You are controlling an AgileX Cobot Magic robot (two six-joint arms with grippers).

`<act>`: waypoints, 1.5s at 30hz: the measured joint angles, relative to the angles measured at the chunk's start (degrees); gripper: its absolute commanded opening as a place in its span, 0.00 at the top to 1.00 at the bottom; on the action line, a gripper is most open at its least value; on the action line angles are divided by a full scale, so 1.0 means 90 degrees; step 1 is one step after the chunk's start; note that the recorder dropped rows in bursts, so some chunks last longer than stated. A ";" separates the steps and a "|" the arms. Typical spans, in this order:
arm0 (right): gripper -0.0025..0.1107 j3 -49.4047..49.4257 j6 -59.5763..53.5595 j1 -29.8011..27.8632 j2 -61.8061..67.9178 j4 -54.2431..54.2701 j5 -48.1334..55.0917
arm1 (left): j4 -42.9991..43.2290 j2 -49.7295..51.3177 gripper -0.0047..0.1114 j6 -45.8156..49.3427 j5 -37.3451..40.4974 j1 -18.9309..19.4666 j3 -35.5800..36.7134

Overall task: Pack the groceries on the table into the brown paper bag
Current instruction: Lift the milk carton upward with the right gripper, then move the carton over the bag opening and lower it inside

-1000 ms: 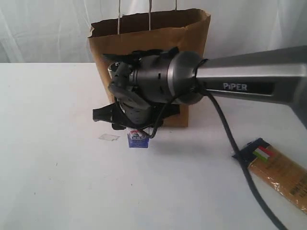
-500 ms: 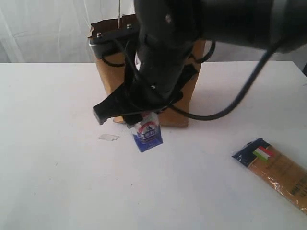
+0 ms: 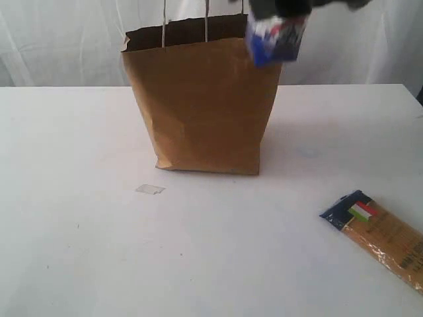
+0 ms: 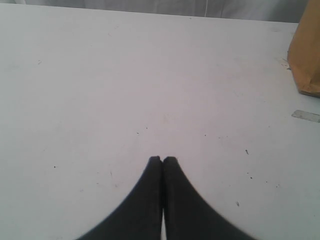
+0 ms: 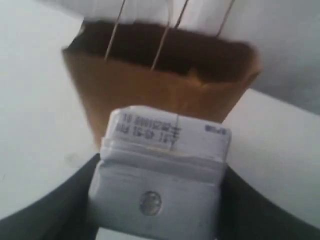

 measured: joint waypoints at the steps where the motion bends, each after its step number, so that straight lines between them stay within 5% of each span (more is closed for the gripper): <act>1: 0.58 0.0000 0.0295 0.0000 -0.0021 -0.0316 -0.0224 | 0.0000 0.0000 0.96 0.0000 0.0000 0.0000 0.0000; 11: 0.68 -0.0092 0.2680 -0.0769 0.0834 -0.1535 -0.2897 | 0.0000 0.0000 0.96 0.0000 0.0000 0.0000 0.0000; 26: 0.68 -0.0445 0.3098 -0.2022 0.2463 -0.1614 -0.4294 | 0.0000 0.0000 0.96 0.0000 0.0000 0.0000 0.0000; 45: 0.66 -0.0445 0.3098 -0.2036 0.3079 -0.1807 -0.3421 | 0.0000 0.0000 0.96 0.0000 0.0000 0.0000 0.0000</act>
